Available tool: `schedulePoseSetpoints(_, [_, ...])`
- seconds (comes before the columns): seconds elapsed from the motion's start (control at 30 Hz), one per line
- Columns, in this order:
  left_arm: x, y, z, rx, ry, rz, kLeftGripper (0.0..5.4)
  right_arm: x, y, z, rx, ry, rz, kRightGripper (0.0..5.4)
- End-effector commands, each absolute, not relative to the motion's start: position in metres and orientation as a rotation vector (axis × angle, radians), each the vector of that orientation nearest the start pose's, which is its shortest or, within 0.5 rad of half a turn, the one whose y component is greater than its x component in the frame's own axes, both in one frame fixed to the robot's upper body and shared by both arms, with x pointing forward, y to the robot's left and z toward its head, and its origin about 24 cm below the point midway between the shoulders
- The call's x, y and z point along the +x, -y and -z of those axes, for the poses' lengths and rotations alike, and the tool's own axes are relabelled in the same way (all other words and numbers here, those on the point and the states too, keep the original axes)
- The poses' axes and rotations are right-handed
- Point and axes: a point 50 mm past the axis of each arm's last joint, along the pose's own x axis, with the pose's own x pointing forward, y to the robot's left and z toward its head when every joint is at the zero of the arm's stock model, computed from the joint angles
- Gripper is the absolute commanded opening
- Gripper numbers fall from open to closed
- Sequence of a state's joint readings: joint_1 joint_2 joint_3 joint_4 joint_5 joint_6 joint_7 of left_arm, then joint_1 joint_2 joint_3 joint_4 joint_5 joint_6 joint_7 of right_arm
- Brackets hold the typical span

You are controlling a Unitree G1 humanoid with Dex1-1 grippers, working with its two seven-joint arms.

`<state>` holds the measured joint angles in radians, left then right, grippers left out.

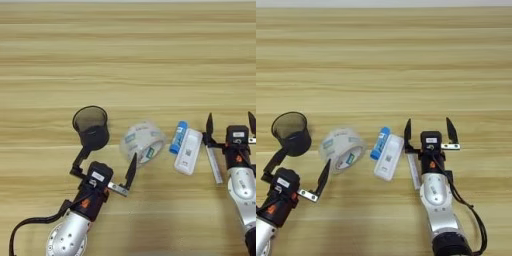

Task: Move the objects on the table

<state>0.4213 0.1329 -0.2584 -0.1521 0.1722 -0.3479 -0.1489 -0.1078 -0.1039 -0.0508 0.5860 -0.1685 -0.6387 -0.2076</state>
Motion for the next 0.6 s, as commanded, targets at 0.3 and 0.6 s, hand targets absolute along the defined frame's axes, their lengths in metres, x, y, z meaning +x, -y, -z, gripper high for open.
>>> schedulePoseSetpoints(0.3, [0.172,-0.097,0.011,0.219,-0.042,0.479,5.40,0.255,0.177,-0.001,-0.228,0.171,0.143,5.36])
schedulePoseSetpoints(0.6, [0.180,-0.100,0.025,0.230,-0.061,0.444,5.40,0.253,0.175,-0.001,-0.226,0.173,0.143,5.36])
